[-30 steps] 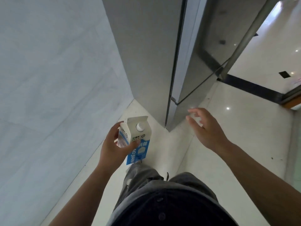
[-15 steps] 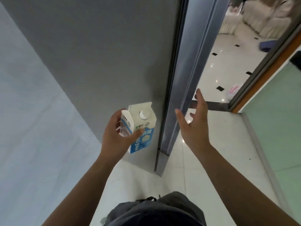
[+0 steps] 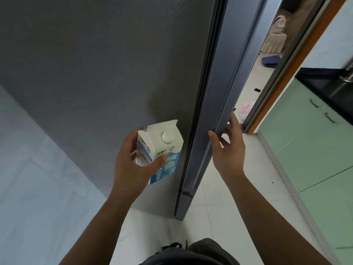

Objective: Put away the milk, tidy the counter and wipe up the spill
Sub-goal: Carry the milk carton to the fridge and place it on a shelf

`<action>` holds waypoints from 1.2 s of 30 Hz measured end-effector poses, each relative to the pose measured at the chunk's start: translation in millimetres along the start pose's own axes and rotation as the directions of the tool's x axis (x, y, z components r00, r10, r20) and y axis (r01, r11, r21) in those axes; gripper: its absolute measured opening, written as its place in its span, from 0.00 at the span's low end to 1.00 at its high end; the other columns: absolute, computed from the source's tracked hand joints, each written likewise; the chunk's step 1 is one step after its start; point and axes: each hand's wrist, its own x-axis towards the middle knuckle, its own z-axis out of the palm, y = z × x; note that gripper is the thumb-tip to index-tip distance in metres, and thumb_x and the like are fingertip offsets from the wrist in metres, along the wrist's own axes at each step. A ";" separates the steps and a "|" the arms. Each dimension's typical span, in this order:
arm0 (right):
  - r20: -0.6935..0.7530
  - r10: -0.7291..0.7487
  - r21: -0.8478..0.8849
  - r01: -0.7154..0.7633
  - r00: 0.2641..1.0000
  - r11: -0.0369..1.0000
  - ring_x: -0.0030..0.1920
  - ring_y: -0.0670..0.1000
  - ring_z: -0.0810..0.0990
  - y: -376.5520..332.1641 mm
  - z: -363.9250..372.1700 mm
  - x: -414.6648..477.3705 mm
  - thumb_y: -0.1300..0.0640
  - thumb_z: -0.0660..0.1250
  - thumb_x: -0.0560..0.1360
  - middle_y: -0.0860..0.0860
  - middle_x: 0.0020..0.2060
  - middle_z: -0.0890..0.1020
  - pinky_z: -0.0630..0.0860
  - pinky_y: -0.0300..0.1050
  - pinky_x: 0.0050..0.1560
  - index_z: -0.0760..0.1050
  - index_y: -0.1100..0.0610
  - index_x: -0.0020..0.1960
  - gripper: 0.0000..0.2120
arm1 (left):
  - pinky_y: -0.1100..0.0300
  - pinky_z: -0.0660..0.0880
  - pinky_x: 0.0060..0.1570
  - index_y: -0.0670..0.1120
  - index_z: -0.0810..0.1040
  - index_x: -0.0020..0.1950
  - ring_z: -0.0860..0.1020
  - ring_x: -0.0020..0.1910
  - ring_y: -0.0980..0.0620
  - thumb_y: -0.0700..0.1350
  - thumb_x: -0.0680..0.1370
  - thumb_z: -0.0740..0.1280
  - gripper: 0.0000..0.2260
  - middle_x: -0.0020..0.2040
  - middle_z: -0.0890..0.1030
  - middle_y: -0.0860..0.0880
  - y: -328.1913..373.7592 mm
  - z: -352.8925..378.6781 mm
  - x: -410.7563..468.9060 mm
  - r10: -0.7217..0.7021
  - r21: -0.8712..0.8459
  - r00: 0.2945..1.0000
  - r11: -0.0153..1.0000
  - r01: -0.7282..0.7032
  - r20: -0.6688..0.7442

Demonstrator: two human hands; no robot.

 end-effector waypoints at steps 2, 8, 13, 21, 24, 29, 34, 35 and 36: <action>-0.001 0.012 0.014 -0.012 1.000 1.000 0.55 0.41 0.74 -0.6 1.5 -0.1 0.59 0.67 0.73 0.45 0.65 0.73 0.71 0.22 0.47 0.60 0.43 0.69 0.30 | 0.72 0.72 0.38 0.55 0.66 0.60 0.76 0.46 0.62 0.56 0.61 0.70 0.28 0.53 0.71 0.68 -0.4 2.0 2.0 0.000 -0.009 1.000 1.000 0.000 0.002; 0.005 0.022 0.061 -0.022 1.000 0.998 0.57 0.41 0.74 -1.3 4.1 4.3 0.57 0.68 0.73 0.44 0.65 0.73 0.70 0.24 0.49 0.57 0.35 0.66 0.31 | 0.77 0.72 0.35 0.54 0.67 0.60 0.77 0.47 0.61 0.53 0.62 0.70 0.28 0.53 0.72 0.67 0.1 9.0 4.7 0.008 -0.027 1.000 1.000 -0.008 0.004; -0.003 -0.007 0.056 0.008 1.000 0.998 0.64 0.46 0.71 3.8 4.1 4.7 0.57 0.67 0.74 0.45 0.67 0.71 0.69 0.25 0.54 0.53 0.29 0.63 0.32 | 0.77 0.71 0.36 0.55 0.66 0.58 0.76 0.47 0.64 0.53 0.61 0.70 0.27 0.52 0.72 0.68 3.5 15.8 3.1 0.011 -0.011 1.000 1.000 -0.011 -0.020; -0.094 -0.187 0.024 0.190 0.978 0.981 0.66 0.48 0.71 12.2 7.1 2.7 0.58 0.65 0.75 0.47 0.66 0.71 0.75 0.56 0.60 0.60 0.44 0.70 0.27 | 0.69 0.71 0.44 0.54 0.66 0.59 0.74 0.46 0.64 0.51 0.63 0.71 0.26 0.53 0.72 0.64 13.8 24.1 -4.3 0.003 0.060 0.995 0.998 0.003 -0.096; -0.115 -0.220 0.047 0.227 0.969 0.973 0.66 0.48 0.71 18.1 -9.6 4.8 0.61 0.64 0.75 0.50 0.65 0.72 0.76 0.56 0.59 0.60 0.48 0.70 0.27 | 0.61 0.71 0.48 0.54 0.66 0.59 0.73 0.49 0.59 0.46 0.66 0.73 0.26 0.55 0.72 0.61 18.7 30.6 -8.9 -0.005 0.086 0.992 0.996 0.016 -0.130; -0.054 -0.027 0.101 0.032 0.998 0.994 0.62 0.46 0.74 34.8 -84.7 22.8 0.61 0.66 0.74 0.48 0.63 0.74 0.75 0.51 0.61 0.65 0.45 0.68 0.25 | 0.66 0.71 0.46 0.55 0.66 0.59 0.75 0.46 0.62 0.49 0.64 0.72 0.26 0.51 0.71 0.67 28.7 56.9 -20.9 0.007 0.087 0.992 0.996 0.004 -0.124; -0.182 0.023 0.127 0.000 0.983 0.992 0.59 0.48 0.76 53.8 -151.0 46.0 0.61 0.66 0.74 0.41 0.59 0.77 0.76 0.53 0.60 0.69 0.50 0.67 0.23 | 0.77 0.72 0.34 0.55 0.66 0.58 0.76 0.45 0.70 0.49 0.62 0.71 0.26 0.50 0.72 0.68 52.3 112.6 -29.1 0.030 0.021 0.999 0.999 -0.030 -0.017; -0.204 0.033 0.134 -0.005 0.978 0.991 0.57 0.45 0.76 58.6 -164.0 52.1 0.62 0.66 0.74 0.37 0.56 0.77 0.76 0.53 0.60 0.69 0.49 0.66 0.23 | 0.79 0.71 0.35 0.55 0.67 0.58 0.76 0.46 0.70 0.50 0.62 0.71 0.27 0.50 0.73 0.67 57.4 124.7 -29.5 0.031 -0.002 1.000 1.000 -0.031 0.005; -0.210 0.037 0.131 -0.009 0.977 0.991 0.57 0.44 0.76 62.9 -177.2 59.5 0.62 0.66 0.74 0.35 0.55 0.77 0.76 0.51 0.60 0.69 0.49 0.67 0.23 | 0.79 0.72 0.36 0.54 0.67 0.58 0.76 0.46 0.68 0.50 0.61 0.71 0.27 0.51 0.73 0.66 62.4 137.5 -29.3 0.029 -0.021 0.999 0.999 -0.029 0.027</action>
